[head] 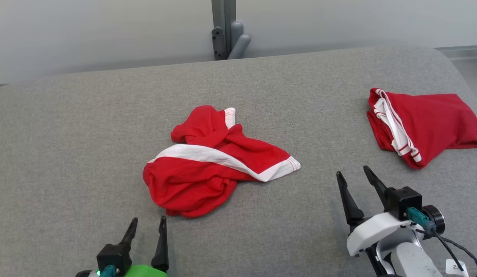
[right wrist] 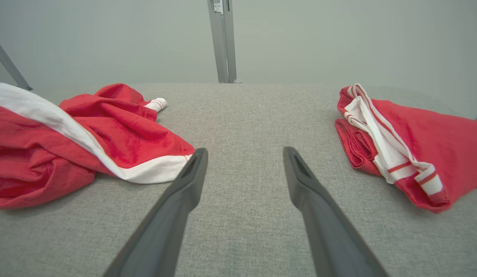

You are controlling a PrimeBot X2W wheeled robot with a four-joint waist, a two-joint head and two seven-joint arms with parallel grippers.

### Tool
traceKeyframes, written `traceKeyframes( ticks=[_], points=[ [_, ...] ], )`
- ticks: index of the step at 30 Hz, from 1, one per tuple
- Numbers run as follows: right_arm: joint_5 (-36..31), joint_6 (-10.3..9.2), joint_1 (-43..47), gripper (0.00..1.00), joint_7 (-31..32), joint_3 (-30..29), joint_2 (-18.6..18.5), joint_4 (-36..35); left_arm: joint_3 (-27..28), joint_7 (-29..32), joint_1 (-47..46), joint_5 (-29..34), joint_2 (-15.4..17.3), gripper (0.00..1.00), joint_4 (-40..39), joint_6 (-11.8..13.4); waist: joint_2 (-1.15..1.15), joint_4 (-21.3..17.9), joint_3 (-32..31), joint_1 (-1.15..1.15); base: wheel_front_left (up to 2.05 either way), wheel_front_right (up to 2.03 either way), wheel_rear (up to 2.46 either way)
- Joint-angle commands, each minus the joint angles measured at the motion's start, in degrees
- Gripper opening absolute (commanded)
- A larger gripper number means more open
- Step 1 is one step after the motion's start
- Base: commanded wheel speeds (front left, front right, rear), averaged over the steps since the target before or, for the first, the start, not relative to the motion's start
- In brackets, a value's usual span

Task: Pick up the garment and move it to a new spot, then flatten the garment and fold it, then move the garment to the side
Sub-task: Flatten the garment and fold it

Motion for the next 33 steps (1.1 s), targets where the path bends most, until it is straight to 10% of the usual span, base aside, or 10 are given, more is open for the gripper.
traceKeyframes(
  ticks=[1,25,33],
  points=[
    [0.2,-0.12,1.1,1.00,-0.1,-0.3,-0.1,-0.2,0.5,0.0,0.9,0.0,0.2,1.00,-0.7,0.2,0.01,-0.6,-0.6,0.00,0.00,0.00,0.00],
    [0.1,-0.12,0.2,1.00,-0.1,0.8,0.5,-2.2,7.0,0.0,-13.5,-2.5,0.2,1.00,-1.9,-2.9,0.01,-3.0,0.9,0.00,0.00,0.00,0.00],
    [0.8,-0.12,-1.1,1.00,-0.1,0.9,0.4,-2.0,6.7,0.0,-17.1,-5.9,0.1,1.00,4.4,-0.1,0.01,-4.1,3.2,0.00,0.00,0.00,0.00]
  ],
)
